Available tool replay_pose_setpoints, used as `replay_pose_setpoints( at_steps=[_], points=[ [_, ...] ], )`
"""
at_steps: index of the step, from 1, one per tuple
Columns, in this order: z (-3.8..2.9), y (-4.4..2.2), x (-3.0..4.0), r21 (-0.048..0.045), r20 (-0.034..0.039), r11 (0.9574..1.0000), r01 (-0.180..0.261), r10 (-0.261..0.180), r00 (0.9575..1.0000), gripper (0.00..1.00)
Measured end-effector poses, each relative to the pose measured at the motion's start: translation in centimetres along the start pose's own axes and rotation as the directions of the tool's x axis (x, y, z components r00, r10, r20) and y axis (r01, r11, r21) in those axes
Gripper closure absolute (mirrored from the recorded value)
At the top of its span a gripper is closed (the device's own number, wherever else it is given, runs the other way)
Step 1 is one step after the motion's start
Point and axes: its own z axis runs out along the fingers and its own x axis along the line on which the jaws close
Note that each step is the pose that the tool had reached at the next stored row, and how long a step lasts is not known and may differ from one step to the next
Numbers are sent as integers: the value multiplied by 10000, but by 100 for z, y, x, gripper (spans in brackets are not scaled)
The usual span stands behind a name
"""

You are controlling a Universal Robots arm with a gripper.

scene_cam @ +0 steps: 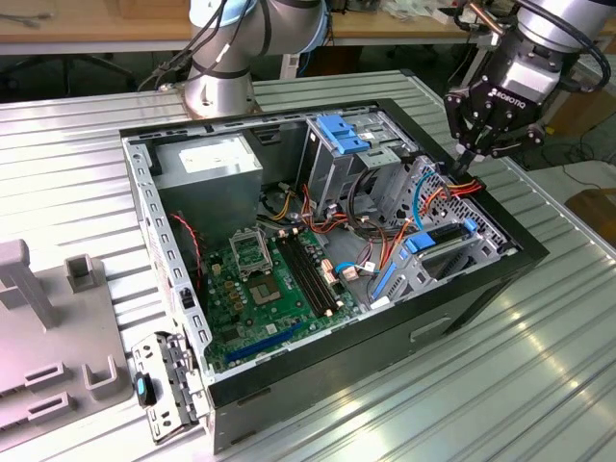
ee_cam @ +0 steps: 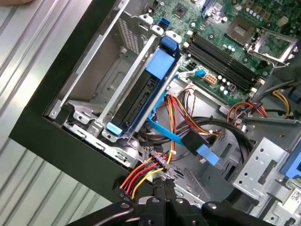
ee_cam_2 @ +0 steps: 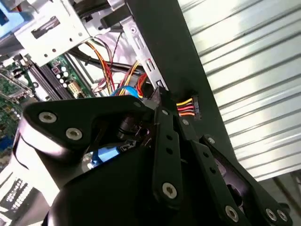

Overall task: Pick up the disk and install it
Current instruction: 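Insert the first disk wire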

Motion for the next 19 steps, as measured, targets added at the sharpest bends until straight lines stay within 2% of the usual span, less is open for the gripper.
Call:
replay_pose_setpoints(
  at_steps=[2, 3, 4, 5, 7, 8, 9, 10, 11, 12, 13, 14, 17, 19],
  points=[
    [0, -2, 1, -7, 9, 9993, 386, -386, 9993, 89],
    [0, -3, 2, -13, 17, 9975, 703, -703, 9975, 89],
    [0, -6, 4, -19, 27, 9940, 1093, -1092, 9940, 89],
    [0, -7, 5, -21, 32, 9923, 1240, -1240, 9923, 89],
    [0, -12, 8, -27, 43, 9862, 1653, -1652, 9862, 89],
    [0, -29, 20, -36, 58, 9752, 2211, -2211, 9752, 89],
    [0, -40, 27, -42, 74, 9611, 2762, -2761, 9611, 89],
    [0, -40, 27, -45, 83, 9525, 3044, -3044, 9525, 89],
    [0, -40, 27, -47, 86, 9484, 3170, -3170, 9484, 89],
    [1, -40, 27, -47, 88, 9462, 3236, -3236, 9462, 83],
    [1, -40, 27, -48, 91, 9440, 3300, -3299, 9440, 83],
    [1, -41, 27, -49, 93, 9412, 3377, -3377, 9412, 76],
    [1, -42, 28, -51, 100, 9324, 3613, -3612, 9324, 76],
    [0, -42, 28, -52, 103, 9285, 3713, -3712, 9285, 75]
  ],
)
